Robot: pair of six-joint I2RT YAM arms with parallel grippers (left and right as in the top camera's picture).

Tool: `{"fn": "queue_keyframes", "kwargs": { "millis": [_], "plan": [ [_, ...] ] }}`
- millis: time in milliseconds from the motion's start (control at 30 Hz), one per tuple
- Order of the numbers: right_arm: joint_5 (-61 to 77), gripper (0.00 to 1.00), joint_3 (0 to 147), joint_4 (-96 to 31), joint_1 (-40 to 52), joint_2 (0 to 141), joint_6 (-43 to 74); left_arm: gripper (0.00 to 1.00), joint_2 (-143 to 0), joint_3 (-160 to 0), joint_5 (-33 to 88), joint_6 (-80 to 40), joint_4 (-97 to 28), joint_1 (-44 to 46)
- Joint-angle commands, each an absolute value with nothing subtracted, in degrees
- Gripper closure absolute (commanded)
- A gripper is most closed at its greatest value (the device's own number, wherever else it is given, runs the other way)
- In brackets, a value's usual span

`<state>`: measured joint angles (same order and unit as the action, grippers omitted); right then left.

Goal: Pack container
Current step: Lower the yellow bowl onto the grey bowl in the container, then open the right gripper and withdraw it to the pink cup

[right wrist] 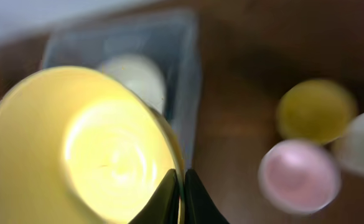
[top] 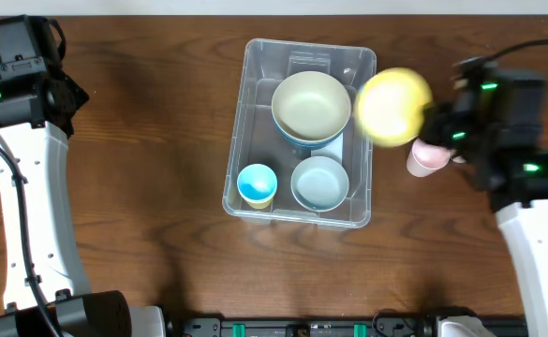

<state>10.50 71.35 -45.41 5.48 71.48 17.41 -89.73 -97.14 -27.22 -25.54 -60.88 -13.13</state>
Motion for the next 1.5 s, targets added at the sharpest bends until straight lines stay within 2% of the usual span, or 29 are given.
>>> {"fn": "queue_keyframes", "kwargs": {
  "millis": [0, 267, 533, 567, 600, 667, 867, 967, 1100, 1267, 1467],
  "plan": [
    [4.5, 0.94, 71.5, -47.7, 13.5, 72.8, 16.9, 0.02, -90.0, -97.4, -28.1, -26.0, -61.0, -13.3],
    [-3.3, 0.98, 71.5, -48.9, 27.6, 79.8, 17.2, 0.02, -90.0, -97.4, -28.1, -26.0, -61.0, -13.3],
    [-4.7, 0.97, 71.5, -49.6, 29.7, 85.6, 17.9, 0.02, -90.0, -97.4, -28.1, -26.0, -61.0, -13.3],
    [-4.7, 0.92, 71.5, -49.6, 29.7, 85.8, 18.0, 0.02, -90.0, -97.4, -28.1, -26.0, -61.0, -13.3],
    [-4.7, 0.73, 71.5, -49.5, 29.6, 85.8, 17.9, 0.02, -90.0, -97.4, -28.1, -26.0, -61.0, -13.3],
    [-4.9, 0.59, 71.5, -49.3, 29.6, 85.8, 17.7, 0.02, -90.0, -97.4, -28.1, -26.0, -61.0, -13.3],
    [-9.1, 0.5, 71.9, -49.3, 28.5, 83.7, 16.6, 0.02, -90.0, -97.4, -28.1, -26.0, -61.0, -13.3],
    [-11.5, 0.45, 72.0, -50.0, 26.0, 80.3, 16.8, 0.02, -90.0, -97.4, -28.1, -26.0, -61.0, -13.3],
    [-13.8, 0.43, 72.0, -52.3, 18.8, 74.6, 20.4, 0.02, -90.0, -97.4, -28.1, -26.0, -61.0, -13.3],
    [-13.5, 0.43, 72.0, -55.1, 4.9, 71.1, 22.3, 0.02, -90.0, -97.4, -28.1, -26.0, -61.0, -13.3],
    [-6.6, 0.43, 71.7, -58.2, -9.6, 73.3, 22.2, 0.02, -90.0, -97.4, -28.1, -26.0, -61.0, -13.3]
  ]
}}
